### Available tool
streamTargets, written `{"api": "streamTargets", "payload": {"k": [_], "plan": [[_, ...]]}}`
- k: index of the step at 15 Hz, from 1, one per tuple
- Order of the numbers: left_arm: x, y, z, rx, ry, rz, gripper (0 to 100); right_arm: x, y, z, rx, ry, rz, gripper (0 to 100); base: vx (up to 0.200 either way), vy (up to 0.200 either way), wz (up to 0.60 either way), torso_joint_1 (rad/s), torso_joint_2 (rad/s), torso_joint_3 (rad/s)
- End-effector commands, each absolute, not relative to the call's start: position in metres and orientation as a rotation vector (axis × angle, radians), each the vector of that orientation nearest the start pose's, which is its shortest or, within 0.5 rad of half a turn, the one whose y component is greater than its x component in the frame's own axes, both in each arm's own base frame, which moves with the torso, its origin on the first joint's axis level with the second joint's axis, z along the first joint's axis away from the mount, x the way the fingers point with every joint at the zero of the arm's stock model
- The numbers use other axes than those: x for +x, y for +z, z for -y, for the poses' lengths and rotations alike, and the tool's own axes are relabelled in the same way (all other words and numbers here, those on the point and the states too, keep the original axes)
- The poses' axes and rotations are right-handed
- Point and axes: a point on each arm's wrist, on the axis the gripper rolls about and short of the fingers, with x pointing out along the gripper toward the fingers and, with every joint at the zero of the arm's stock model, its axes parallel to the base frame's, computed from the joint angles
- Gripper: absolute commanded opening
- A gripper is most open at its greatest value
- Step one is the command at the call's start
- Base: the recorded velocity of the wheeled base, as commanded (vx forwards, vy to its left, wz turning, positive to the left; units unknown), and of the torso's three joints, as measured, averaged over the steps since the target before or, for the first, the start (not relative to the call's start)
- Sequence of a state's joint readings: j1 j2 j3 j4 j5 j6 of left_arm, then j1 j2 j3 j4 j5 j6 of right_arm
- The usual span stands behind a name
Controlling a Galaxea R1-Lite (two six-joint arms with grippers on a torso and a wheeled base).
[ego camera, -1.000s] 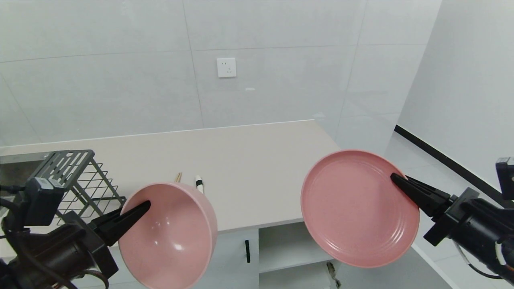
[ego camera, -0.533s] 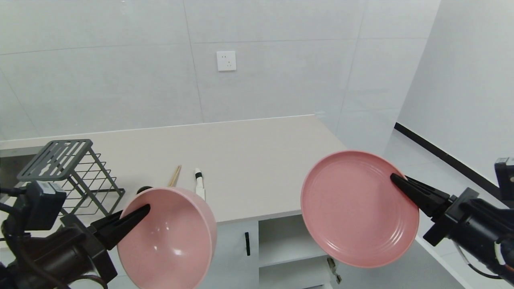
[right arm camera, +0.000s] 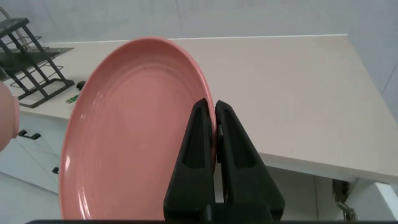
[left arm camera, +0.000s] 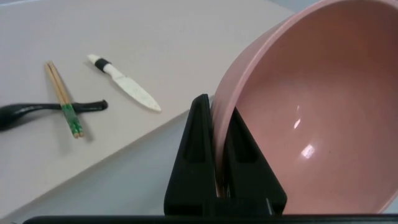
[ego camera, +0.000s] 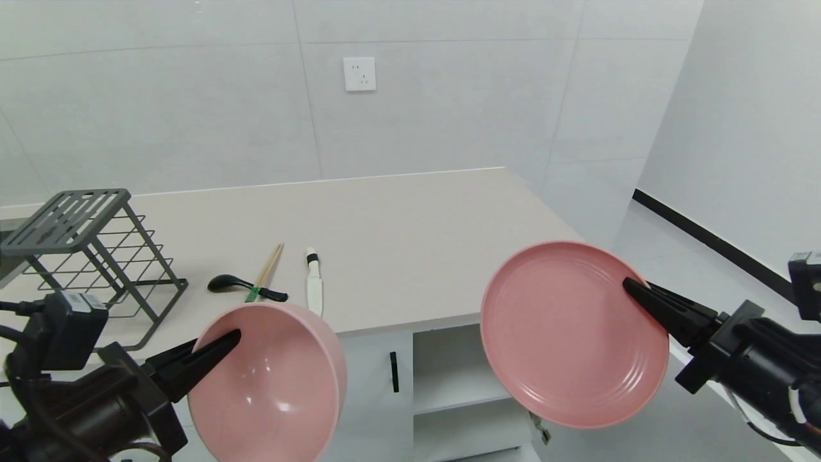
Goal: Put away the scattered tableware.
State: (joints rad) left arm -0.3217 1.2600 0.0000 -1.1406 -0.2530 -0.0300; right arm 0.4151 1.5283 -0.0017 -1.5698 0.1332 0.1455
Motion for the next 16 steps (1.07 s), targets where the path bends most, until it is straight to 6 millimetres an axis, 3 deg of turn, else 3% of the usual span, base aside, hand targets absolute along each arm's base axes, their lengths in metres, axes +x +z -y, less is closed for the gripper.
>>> {"api": "streamTargets", "payload": {"k": [1, 16], "plan": [[0.1261, 0.1292, 0.0480, -0.025, -0.572, -0.139, 0, 0.1571, 0.1326, -0.0723, 0.148, 0.550, 0.002, 0, 0.000, 0.000, 0.00, -0.286, 0.56, 0.271], [0.1259, 0.1274, 0.0480, -0.023, -0.572, -0.158, 0, 0.1609, 0.1272, -0.0724, 0.144, 0.537, -0.028, 0, 0.000, 0.000, 0.00, -0.260, 0.51, 0.242]]}}
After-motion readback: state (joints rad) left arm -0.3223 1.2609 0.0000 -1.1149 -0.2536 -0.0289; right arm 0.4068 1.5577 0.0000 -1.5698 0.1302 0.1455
